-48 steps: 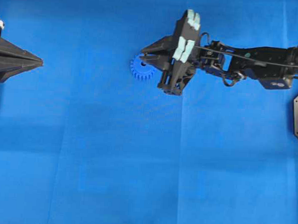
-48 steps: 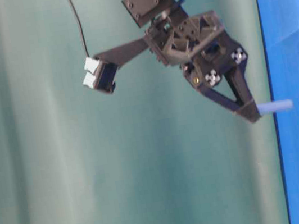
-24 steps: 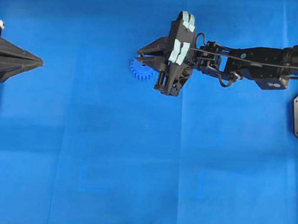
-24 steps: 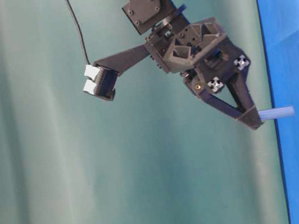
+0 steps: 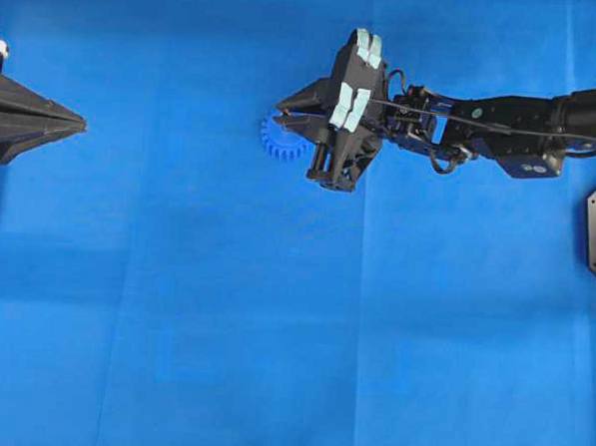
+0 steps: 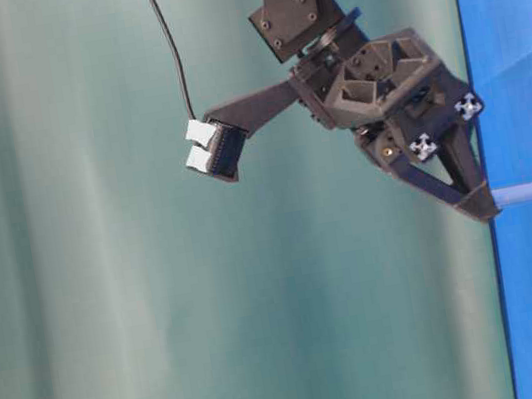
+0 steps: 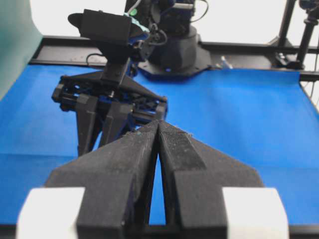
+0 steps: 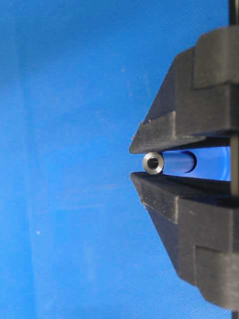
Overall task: Insert the shaft placed at a random location into the center hole of the small gear at another random location.
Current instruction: 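Lower the shaft into the gear's center hole with the right gripper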
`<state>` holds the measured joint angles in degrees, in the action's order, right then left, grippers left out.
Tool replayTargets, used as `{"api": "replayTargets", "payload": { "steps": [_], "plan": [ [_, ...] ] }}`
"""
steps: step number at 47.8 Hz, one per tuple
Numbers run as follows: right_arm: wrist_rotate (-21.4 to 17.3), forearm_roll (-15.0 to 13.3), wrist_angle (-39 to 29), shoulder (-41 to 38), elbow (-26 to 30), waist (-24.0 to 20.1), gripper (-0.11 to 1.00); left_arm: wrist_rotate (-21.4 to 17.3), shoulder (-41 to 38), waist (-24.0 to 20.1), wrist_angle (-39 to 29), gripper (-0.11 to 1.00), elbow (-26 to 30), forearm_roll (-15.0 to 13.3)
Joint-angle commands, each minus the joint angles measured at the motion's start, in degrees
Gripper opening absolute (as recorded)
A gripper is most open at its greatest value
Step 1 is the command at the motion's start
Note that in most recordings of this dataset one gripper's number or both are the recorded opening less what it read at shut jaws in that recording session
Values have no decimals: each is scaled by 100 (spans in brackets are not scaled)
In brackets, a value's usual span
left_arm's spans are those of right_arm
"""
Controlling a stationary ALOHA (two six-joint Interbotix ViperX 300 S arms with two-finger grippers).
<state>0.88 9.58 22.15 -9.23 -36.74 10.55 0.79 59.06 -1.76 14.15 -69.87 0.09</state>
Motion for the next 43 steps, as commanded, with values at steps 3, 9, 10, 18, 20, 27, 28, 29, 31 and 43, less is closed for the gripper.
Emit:
{"api": "replayTargets", "payload": {
  "steps": [3,9,10,18,20,27,28,29,31,43],
  "plan": [
    [0,0,105,9,53,0,3,0,-35,-9,53,1,79,0],
    [0,18,167,-97,53,0,3,9,-26,-9,53,0,79,0],
    [0,18,176,-114,53,0,3,18,-26,-9,53,1,79,0],
    [-26,26,229,-272,53,0,3,18,-26,-9,44,1,79,0],
    [-26,26,246,-308,53,9,3,18,-26,-9,44,1,70,0],
    [-35,35,308,-439,53,0,3,18,-26,-9,44,1,70,0],
    [-35,35,308,-448,53,0,3,18,-26,-9,44,1,79,0],
    [-35,35,308,-457,53,0,3,18,-26,-9,44,1,70,0],
    [-35,26,316,-466,53,-9,3,18,-26,-9,44,1,79,0],
    [-26,18,316,-475,53,-26,3,18,-26,-9,53,1,70,0]
  ]
}}
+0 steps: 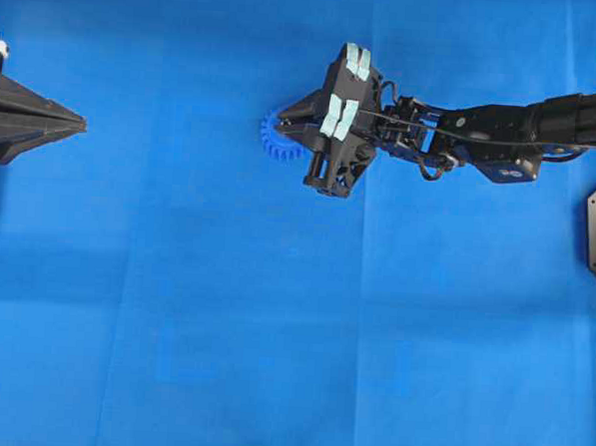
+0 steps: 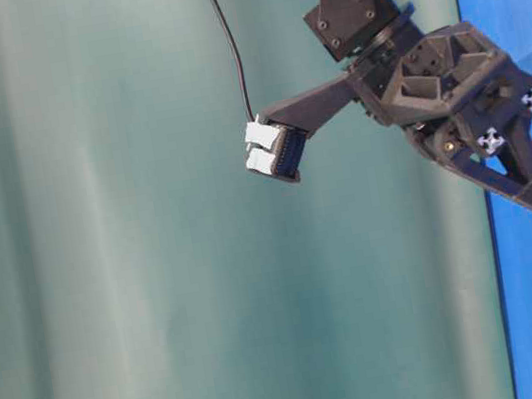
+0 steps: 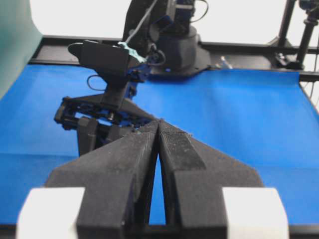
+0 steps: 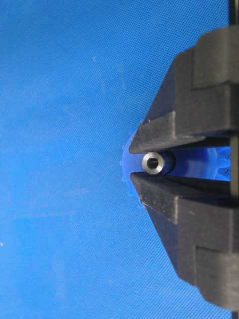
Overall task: Insert the shaft placed at a random location into the center hole of the small gear at another random location.
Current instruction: 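Lower the shaft into the gear's center hole with the right gripper, then open the right gripper to release the shaft and raise it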
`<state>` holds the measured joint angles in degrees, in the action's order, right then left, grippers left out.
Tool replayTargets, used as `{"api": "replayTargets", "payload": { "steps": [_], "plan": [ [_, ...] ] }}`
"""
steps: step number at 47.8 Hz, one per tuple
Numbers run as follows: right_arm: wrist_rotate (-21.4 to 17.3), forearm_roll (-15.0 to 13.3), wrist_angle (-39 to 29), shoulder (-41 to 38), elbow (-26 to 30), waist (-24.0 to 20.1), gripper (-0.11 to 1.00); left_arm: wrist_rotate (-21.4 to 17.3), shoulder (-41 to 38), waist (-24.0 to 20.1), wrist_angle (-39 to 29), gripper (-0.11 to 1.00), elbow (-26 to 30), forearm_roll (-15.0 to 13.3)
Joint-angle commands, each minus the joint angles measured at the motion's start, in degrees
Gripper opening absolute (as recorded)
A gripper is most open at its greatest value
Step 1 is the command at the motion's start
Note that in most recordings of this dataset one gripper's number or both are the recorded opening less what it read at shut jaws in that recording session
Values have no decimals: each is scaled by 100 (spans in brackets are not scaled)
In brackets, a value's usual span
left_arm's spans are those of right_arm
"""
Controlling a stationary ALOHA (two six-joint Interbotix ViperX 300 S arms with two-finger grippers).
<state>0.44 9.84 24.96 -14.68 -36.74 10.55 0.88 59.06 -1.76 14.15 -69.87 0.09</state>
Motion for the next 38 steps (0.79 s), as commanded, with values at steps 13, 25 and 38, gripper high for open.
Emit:
{"api": "replayTargets", "payload": {
  "steps": [13,25,38],
  "plan": [
    [35,-26,35,70,44,-70,4,9,-26,-9,53,1,79,0],
    [26,0,35,79,62,-70,45,9,-26,-9,44,1,79,0],
    [18,0,0,264,44,-149,79,9,-26,-18,53,1,79,0]
  ]
}}
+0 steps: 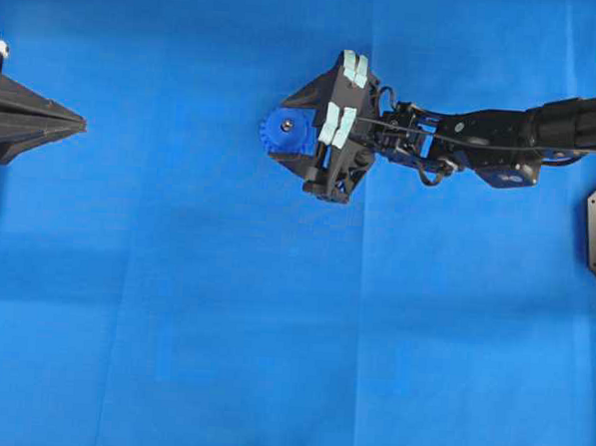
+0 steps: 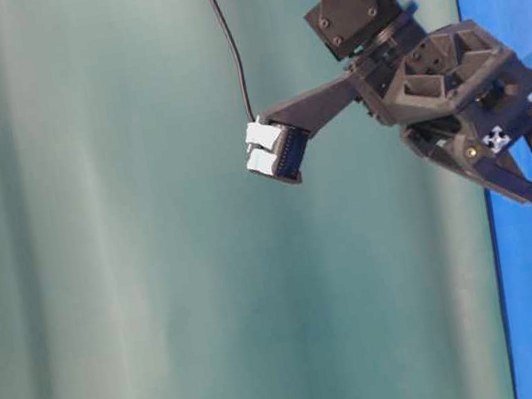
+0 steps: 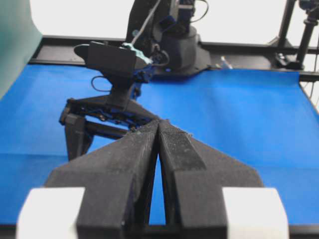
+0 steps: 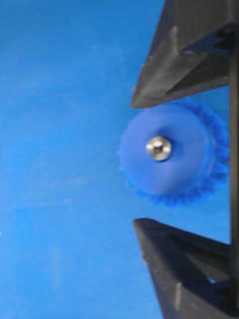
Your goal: Insert the shaft placed at a random location into the center hole of the small gear at another random location.
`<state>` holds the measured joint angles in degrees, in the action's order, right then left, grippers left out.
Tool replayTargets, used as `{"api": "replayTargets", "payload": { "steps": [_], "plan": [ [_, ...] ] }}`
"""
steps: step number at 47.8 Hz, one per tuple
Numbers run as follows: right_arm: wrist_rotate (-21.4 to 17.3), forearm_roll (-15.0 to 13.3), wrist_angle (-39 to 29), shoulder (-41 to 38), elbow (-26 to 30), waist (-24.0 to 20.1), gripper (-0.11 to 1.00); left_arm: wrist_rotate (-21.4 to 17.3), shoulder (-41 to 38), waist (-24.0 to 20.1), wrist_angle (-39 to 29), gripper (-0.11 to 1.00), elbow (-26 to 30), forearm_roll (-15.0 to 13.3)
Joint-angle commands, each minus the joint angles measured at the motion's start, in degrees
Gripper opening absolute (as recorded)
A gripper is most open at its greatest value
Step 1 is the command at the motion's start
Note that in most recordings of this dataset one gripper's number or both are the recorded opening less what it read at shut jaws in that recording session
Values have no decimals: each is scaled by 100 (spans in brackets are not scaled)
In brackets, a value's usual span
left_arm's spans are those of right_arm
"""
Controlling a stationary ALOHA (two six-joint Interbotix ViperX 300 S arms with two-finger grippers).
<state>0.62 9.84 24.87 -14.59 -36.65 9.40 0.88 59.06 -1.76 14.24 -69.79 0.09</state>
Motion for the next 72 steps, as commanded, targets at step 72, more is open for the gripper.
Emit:
{"api": "replayTargets", "payload": {
  "steps": [72],
  "plan": [
    [35,-35,-861,2804,-905,-255,77,149,281,-9,-149,1,35,0]
  ]
}}
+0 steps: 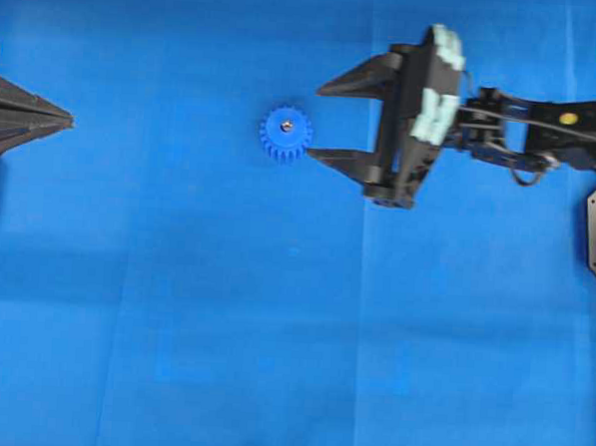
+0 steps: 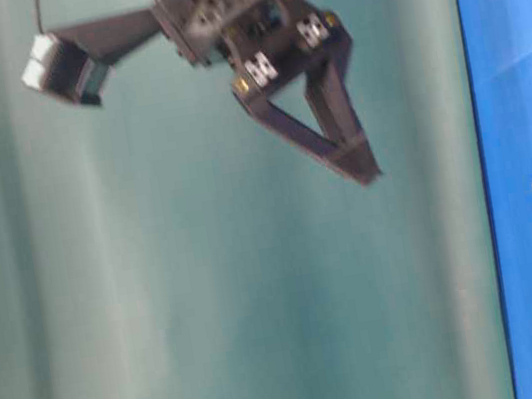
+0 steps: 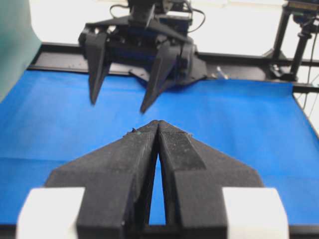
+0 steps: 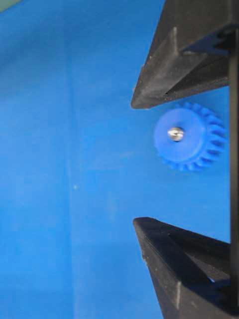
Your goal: Insert the shaft placed at a random location into the center hole of the small gear at another random location.
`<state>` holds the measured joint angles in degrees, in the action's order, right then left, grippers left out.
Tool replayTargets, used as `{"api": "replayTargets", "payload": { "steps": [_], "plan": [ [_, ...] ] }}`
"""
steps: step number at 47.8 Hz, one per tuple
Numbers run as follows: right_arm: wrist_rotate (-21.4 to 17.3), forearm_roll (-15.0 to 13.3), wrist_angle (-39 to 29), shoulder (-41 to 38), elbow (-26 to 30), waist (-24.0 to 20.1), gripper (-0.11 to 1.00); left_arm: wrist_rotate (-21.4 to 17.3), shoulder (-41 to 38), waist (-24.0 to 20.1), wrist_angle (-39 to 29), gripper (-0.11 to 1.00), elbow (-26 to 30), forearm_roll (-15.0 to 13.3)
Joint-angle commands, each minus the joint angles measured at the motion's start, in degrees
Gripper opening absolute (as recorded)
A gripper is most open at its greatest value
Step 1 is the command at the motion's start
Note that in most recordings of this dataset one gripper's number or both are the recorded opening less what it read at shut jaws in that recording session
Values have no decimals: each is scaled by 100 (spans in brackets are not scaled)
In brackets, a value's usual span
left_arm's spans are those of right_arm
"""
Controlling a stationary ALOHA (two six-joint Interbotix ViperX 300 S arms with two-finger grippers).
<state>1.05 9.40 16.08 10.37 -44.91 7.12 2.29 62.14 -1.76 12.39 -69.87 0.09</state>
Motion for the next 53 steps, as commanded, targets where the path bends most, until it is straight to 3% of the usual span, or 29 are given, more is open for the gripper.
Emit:
{"api": "replayTargets", "payload": {
  "steps": [1,20,53],
  "plan": [
    [-18,9,18,360,-123,-35,77,9,-26,-9,35,1,44,0],
    [-44,35,0,1301,-870,-44,77,9,-18,-9,26,1,26,0],
    [-44,35,-141,1397,-923,-53,77,9,-18,-9,26,1,26,0]
  ]
}}
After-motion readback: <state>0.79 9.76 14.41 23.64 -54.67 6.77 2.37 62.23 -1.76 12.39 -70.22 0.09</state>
